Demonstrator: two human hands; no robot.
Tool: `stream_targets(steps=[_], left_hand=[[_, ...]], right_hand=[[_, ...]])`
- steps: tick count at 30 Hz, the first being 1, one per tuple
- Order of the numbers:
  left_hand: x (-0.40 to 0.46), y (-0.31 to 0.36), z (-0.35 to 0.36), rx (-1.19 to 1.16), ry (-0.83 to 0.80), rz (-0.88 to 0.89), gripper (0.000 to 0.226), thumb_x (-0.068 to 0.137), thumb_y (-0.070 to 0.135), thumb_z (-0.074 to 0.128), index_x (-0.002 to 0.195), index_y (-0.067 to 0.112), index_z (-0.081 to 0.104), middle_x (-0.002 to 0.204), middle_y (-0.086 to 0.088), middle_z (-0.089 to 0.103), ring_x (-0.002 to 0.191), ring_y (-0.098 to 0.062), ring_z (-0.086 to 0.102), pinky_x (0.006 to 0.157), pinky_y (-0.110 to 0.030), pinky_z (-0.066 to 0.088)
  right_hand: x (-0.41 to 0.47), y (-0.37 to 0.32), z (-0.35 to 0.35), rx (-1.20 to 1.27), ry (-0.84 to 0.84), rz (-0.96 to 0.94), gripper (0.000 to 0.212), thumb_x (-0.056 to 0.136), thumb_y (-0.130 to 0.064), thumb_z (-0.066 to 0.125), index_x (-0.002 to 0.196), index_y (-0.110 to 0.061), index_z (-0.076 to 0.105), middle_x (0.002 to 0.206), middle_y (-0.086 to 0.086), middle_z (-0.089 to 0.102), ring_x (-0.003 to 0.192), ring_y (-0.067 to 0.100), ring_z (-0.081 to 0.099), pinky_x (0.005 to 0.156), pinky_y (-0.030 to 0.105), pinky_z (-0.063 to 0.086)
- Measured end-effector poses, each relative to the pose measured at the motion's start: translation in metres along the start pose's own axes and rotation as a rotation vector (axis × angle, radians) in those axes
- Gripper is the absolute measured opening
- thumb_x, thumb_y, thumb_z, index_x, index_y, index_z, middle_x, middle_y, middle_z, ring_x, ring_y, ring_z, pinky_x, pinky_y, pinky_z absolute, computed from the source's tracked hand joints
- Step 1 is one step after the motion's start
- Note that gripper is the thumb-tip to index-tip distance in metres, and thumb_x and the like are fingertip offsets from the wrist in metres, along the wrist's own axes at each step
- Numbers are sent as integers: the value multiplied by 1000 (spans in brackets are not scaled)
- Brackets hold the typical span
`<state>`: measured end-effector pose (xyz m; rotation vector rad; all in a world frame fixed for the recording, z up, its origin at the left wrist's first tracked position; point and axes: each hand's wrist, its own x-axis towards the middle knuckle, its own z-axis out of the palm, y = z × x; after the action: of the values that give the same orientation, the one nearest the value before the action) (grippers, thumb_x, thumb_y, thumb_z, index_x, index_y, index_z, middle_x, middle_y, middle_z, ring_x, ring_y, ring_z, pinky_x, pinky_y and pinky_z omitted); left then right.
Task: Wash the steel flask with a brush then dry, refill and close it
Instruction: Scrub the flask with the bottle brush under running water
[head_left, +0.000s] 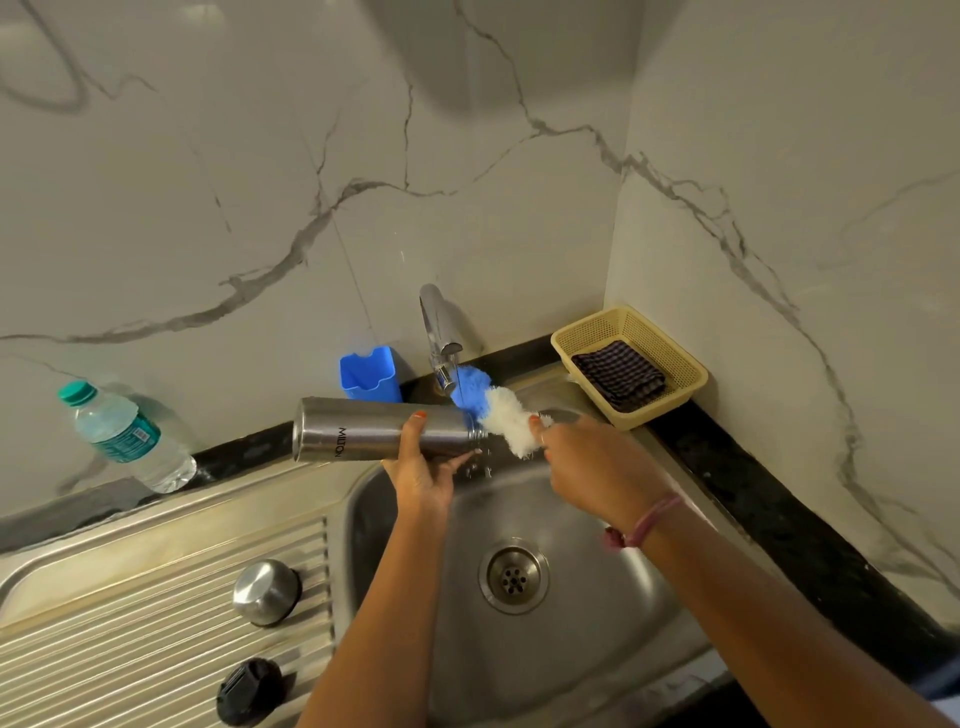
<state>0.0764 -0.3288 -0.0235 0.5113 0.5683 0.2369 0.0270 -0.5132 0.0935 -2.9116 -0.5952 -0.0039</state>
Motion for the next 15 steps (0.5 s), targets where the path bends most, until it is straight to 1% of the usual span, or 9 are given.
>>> stream_targets(steps=[2, 4, 5, 6, 7, 9, 10, 12, 15], left_hand=[[1, 2, -2, -2, 8, 16, 70, 86, 10, 71, 144, 27, 36, 139, -12, 52, 122, -38, 55, 95, -76, 40], [2, 3, -3, -31, 15, 21, 68, 87, 9, 70, 145, 26, 36, 139, -13, 52, 116, -36, 57, 96, -77, 39], [2, 4, -3, -45, 16, 15, 67, 88, 9, 69, 144, 26, 36, 139, -13, 52, 115, -36, 57, 96, -77, 38], [2, 3, -2, -48, 15, 10, 66, 88, 8, 69, 142, 25, 37, 138, -13, 52, 114, -36, 57, 97, -77, 38], [2, 3, -1, -48, 11, 9, 64, 88, 8, 69, 141, 25, 38, 138, -13, 53, 113, -36, 58, 97, -76, 38], [-1, 0, 1, -29, -6, 8, 63, 88, 8, 69, 141, 24, 38, 138, -13, 53, 110, -34, 60, 98, -75, 40], [-2, -1, 2, -12, -15, 10, 64, 88, 8, 68, 142, 23, 38, 138, -13, 53, 108, -34, 60, 97, -74, 41], [-4, 0, 2, 16, -25, 19, 67, 89, 8, 68, 146, 23, 36, 139, -13, 52, 112, -34, 59, 97, -73, 41], [-2, 5, 0, -3, 0, 16, 68, 88, 8, 69, 145, 23, 37, 140, -14, 52, 121, -37, 56, 92, -74, 45]], right_hand=[[-6, 3, -12, -24, -15, -39, 36, 95, -10, 42, 130, -14, 49, 82, 3, 52, 64, 12, 41, 55, 21, 32], [-14, 6, -23, -21, -2, -59, 30, 95, -10, 42, 123, -14, 53, 70, -4, 41, 59, 9, 37, 51, 18, 27], [-17, 7, -27, -26, 13, -61, 31, 95, -10, 42, 124, -15, 53, 69, -6, 36, 58, 8, 35, 49, 18, 25], [-18, 5, -28, -31, 25, -61, 32, 95, -11, 42, 125, -16, 52, 71, -6, 38, 60, 9, 37, 51, 18, 27], [-16, 3, -27, -40, 32, -56, 33, 95, -11, 43, 126, -16, 51, 77, -4, 45, 66, 11, 41, 55, 20, 31], [-7, -3, -20, -45, 27, -47, 34, 95, -13, 44, 129, -15, 50, 96, 2, 59, 77, 15, 49, 63, 23, 32], [-2, -5, -14, -48, 19, -42, 37, 95, -13, 45, 132, -14, 48, 103, 5, 62, 81, 16, 52, 62, 23, 32], [5, -4, -8, -44, -4, -35, 39, 95, -11, 45, 134, -14, 47, 105, 8, 63, 77, 16, 49, 58, 21, 31], [2, 8, -22, -70, -45, -64, 38, 94, -9, 43, 131, -15, 51, 106, 7, 64, 75, 16, 45, 63, 24, 33]])
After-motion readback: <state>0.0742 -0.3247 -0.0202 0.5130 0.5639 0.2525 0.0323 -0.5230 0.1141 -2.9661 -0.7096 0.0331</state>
